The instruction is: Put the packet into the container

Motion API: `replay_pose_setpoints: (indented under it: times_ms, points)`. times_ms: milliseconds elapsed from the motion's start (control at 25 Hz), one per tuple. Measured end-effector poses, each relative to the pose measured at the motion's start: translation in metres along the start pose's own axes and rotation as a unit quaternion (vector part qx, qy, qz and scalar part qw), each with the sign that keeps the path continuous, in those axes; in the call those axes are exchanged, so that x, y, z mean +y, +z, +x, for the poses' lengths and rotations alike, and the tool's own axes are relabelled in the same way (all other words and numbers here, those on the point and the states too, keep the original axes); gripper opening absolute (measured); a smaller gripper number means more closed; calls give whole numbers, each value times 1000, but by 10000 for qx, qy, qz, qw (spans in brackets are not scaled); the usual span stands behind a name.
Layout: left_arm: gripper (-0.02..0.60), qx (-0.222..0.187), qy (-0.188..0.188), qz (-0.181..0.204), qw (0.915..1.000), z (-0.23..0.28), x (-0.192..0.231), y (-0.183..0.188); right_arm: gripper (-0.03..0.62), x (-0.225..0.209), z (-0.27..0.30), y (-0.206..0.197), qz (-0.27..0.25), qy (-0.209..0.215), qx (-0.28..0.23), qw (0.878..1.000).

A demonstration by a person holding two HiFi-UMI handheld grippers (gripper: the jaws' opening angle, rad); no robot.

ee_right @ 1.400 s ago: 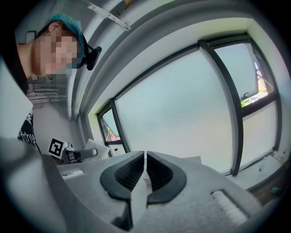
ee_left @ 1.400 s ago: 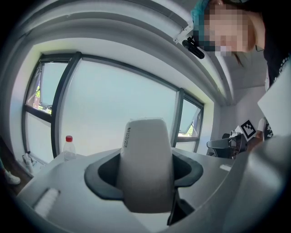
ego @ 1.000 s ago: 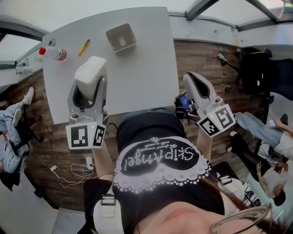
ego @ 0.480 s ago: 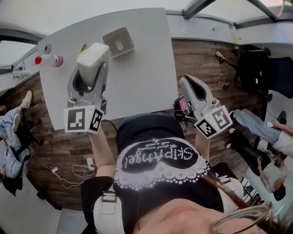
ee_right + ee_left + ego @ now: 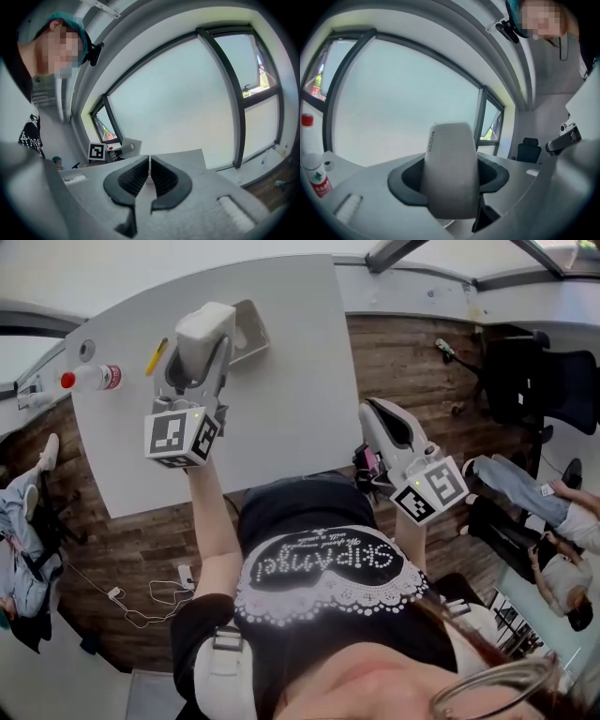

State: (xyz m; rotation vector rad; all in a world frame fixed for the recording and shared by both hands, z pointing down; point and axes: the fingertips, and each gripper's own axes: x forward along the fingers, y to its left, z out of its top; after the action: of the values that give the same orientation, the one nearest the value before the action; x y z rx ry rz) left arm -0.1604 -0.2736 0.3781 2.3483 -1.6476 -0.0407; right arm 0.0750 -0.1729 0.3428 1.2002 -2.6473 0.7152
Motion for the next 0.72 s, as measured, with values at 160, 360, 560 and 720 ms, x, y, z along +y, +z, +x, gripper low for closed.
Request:
replay_pose_setpoints:
  times_ms: [160,360,560,720]
  points:
    - [272,239,-28,21,9997,20,7,-19,15,-3,4,-4,61,-37,69,10000]
    - [272,579,-112,-22,9983,41,15,-49,15,-4,10,-6,138,-64,124,9998]
    - [272,886,-48,-43,9960,54,23,-78,15,-6,14,-8,185,-61,167,9997]
    - [272,1112,24,88,9938,61,28,-98,15,-7,15,-8,210,-69,163,9996]
